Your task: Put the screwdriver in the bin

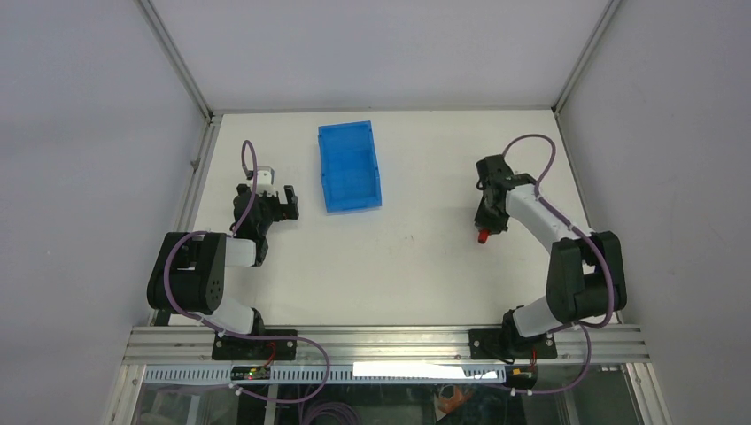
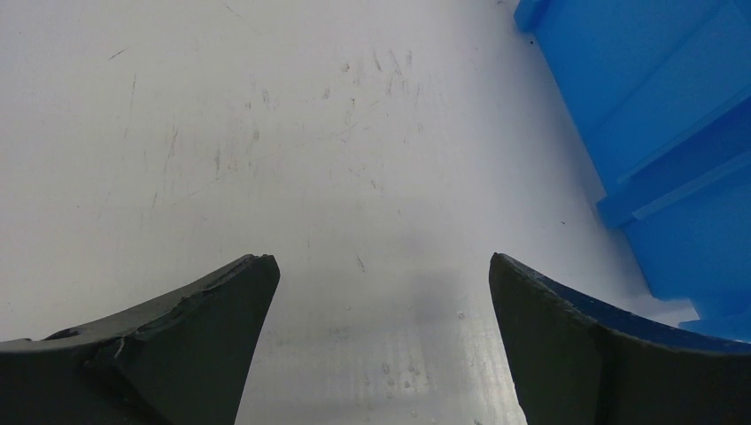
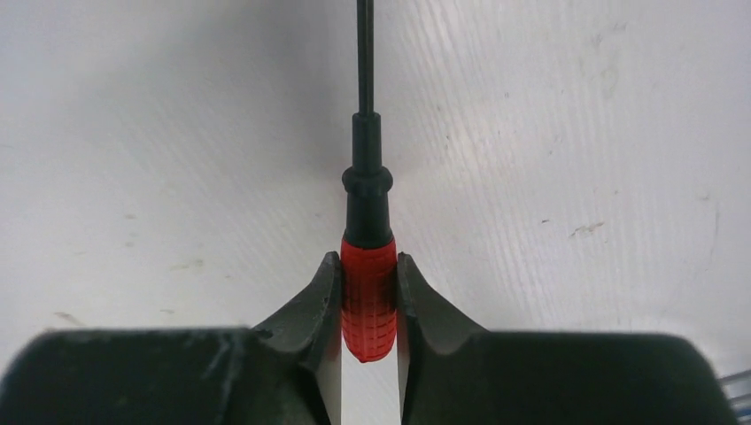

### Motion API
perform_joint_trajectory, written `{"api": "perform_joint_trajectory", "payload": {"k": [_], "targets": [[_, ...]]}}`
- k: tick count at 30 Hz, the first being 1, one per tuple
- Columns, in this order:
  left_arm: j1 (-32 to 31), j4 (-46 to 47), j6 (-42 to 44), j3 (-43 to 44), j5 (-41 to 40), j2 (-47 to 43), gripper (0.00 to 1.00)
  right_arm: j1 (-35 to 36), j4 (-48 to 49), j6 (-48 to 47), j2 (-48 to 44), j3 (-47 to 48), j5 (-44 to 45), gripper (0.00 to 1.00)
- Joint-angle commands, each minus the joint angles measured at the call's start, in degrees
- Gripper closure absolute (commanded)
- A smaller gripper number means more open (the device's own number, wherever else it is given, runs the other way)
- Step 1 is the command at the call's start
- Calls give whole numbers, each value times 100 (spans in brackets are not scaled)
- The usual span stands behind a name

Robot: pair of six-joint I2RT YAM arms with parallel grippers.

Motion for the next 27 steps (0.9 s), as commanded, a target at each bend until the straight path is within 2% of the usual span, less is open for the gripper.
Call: {"api": "perform_joint_trajectory", "payload": {"k": [1,7,16,22,27], "targets": [[-47,152,-93,19,-3,-144,1,16,-422,-385,-489,997,82,100],[-49,152,-100,19,0,-149,1,178,-948,-586,-455,2300,-100,100],[-47,152,-95,19,-6,-146,1,1485,-1231,-677,244,3963,-124,100],[-44,152,-99,20,-4,-145,1,2624,-1307,-1137,1664,5708,-455,100],[-44,152,-97,19,0,-144,1,2864,-1420,-1435,3167,7274,-929,100]]}}
